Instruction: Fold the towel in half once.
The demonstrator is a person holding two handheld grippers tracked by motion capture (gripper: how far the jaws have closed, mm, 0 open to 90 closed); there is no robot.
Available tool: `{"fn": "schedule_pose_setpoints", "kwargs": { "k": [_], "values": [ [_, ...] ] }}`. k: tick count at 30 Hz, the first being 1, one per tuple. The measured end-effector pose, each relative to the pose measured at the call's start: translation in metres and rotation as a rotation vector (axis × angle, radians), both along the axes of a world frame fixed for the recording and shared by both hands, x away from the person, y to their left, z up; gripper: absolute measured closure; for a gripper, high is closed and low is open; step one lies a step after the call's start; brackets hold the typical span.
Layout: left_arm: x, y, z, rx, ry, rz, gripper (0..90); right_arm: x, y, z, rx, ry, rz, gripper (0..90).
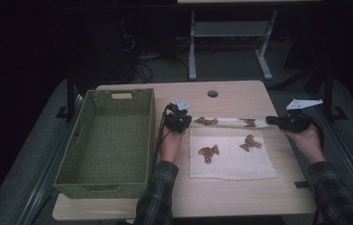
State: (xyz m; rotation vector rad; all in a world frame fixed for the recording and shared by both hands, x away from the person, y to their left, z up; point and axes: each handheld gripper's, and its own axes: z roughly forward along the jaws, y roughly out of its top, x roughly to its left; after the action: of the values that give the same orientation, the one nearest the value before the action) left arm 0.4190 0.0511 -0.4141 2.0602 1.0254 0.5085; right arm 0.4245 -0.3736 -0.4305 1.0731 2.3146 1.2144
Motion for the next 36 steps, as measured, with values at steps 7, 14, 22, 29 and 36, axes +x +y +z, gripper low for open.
{"fn": "schedule_pose_setpoints", "kwargs": {
  "k": [7, 14, 22, 29, 36],
  "values": [
    [-0.026, -0.001, 0.001, 0.043, -0.006, -0.016, 87.2, -0.030, 0.001, 0.001, -0.006, -0.025, 0.019, 86.9],
    [-0.045, 0.002, 0.001, 0.052, 0.009, -0.026, 87.3, -0.055, 0.003, -0.002, -0.025, -0.015, 0.047, 86.9],
    [-0.067, 0.004, -0.003, 0.045, 0.033, -0.046, 87.2, -0.081, 0.002, -0.008, -0.038, 0.001, 0.063, 86.9],
    [-0.092, 0.004, -0.007, 0.076, 0.050, -0.053, 87.3, -0.106, 0.005, -0.008, -0.049, -0.001, 0.082, 86.9],
    [-0.108, 0.007, -0.005, 0.066, 0.068, -0.068, 87.3, -0.125, 0.006, -0.011, -0.064, 0.002, 0.096, 86.9]
  ]
}}
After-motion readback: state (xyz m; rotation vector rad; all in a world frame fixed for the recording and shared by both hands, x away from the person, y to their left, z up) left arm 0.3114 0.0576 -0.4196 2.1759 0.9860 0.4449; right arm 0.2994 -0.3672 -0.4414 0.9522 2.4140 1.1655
